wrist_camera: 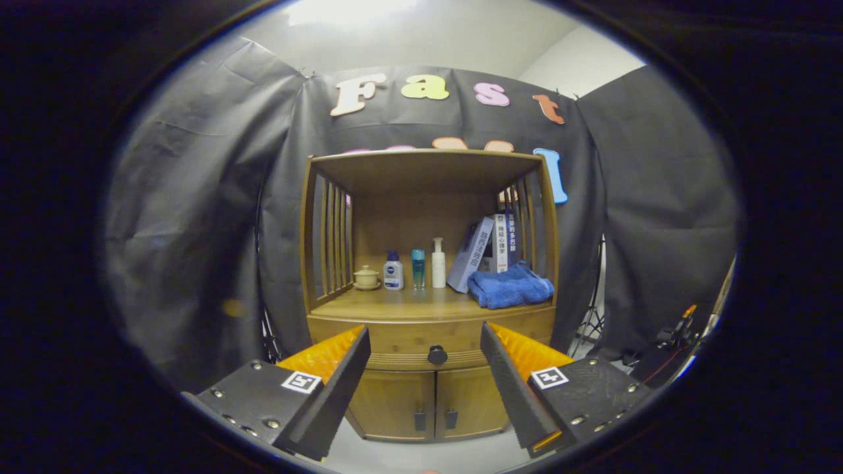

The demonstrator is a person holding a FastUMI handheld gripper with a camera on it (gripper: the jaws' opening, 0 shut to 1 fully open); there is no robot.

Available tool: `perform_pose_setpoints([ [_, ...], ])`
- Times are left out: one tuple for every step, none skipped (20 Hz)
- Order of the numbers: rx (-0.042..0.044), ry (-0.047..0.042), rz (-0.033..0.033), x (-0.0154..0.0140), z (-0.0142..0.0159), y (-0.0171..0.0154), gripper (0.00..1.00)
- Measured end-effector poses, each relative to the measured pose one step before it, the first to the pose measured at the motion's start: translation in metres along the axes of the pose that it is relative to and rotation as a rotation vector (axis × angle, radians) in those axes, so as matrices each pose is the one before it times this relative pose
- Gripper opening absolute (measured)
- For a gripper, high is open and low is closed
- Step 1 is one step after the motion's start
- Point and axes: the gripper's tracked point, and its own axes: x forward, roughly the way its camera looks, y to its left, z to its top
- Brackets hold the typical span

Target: Pull open the drawer, take out the items inside it, and place them on the countertop above the cabinet.

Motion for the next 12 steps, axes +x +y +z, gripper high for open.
perform_pose_setpoints([
  [-0.00193,-0.00258,-0.00330,0.00361,-0.00091,-0.00200,1.00],
  [-0.00009,-0.00374,-0.00485,0.00511,-0.00070,-0.00268,1.00],
  [0.00490,-0.00044,-0.00482,0.00686,-0.00217,-0.00180,1.00],
  [0.00851,-0.00210,-0.00255,0.00728,-0.00195,-0.00118,1.00],
  [0.00875,-0.00288,-0.00123,0.00930,-0.00263,-0.00003,1.00],
  [0.00061,0.00136,-0.00018,0.00817,-0.00328,-0.00023,1.00],
  [-0.00395,0.00405,-0.00214,0.00968,-0.00610,-0.00225,1.00],
  [-0.00759,0.00756,-0.00249,0.01178,-0.00736,-0.00149,1.00],
  [-0.00785,0.00762,0.00424,0.01045,-0.00780,0.00005,1.00],
  [-0.00613,0.00612,0.00433,0.01256,-0.00833,0.00027,1.00],
  [-0.00322,0.00923,0.00768,0.01274,-0.00944,0.00007,1.00],
  [-0.00528,0.00624,0.00633,0.01359,-0.00973,0.00074,1.00],
])
